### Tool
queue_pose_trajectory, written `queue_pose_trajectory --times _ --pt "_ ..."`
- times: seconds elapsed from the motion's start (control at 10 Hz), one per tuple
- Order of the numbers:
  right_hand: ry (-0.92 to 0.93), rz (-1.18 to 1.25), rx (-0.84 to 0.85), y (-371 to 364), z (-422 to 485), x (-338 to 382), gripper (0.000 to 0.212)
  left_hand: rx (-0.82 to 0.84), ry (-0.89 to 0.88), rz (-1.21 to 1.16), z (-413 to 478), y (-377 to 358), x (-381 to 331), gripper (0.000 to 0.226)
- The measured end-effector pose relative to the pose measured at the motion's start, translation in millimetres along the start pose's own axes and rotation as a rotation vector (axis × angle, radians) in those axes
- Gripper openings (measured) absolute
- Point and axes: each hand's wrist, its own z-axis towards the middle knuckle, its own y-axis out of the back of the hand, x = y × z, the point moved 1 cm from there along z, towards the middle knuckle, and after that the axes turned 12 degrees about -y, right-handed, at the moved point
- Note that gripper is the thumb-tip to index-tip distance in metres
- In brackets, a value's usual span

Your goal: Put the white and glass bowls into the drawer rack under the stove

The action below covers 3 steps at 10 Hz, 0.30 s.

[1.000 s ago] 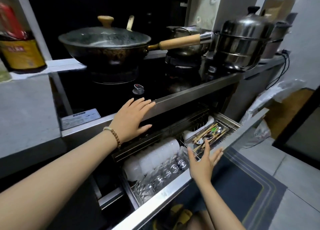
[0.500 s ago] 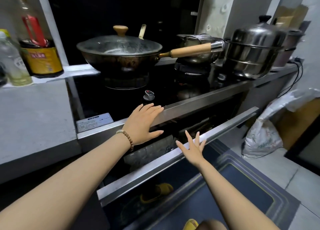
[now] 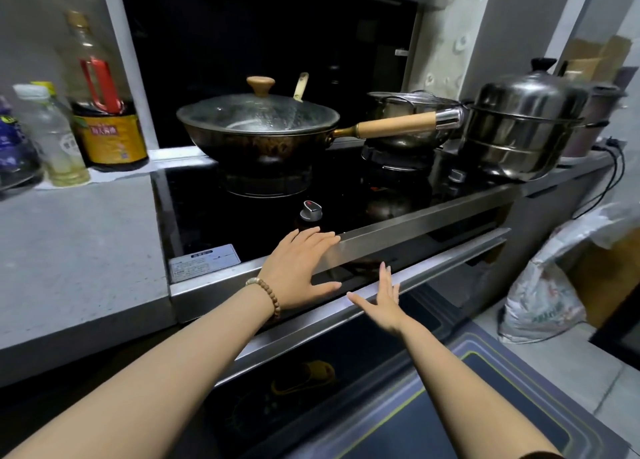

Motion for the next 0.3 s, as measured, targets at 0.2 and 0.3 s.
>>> queue_pose_trajectory --times 0.2,0.3 --pt "0.030 0.018 0.047 14.1 1.8 0.6 0.112 -0.007 0.009 -0.009 1.6 0.0 -1.0 0.078" --pt "0.057 -0.052 0.024 15.4 -1.1 -3.5 0.107 0.010 0.007 -0.008 1.9 0.5 -1.0 0.078"
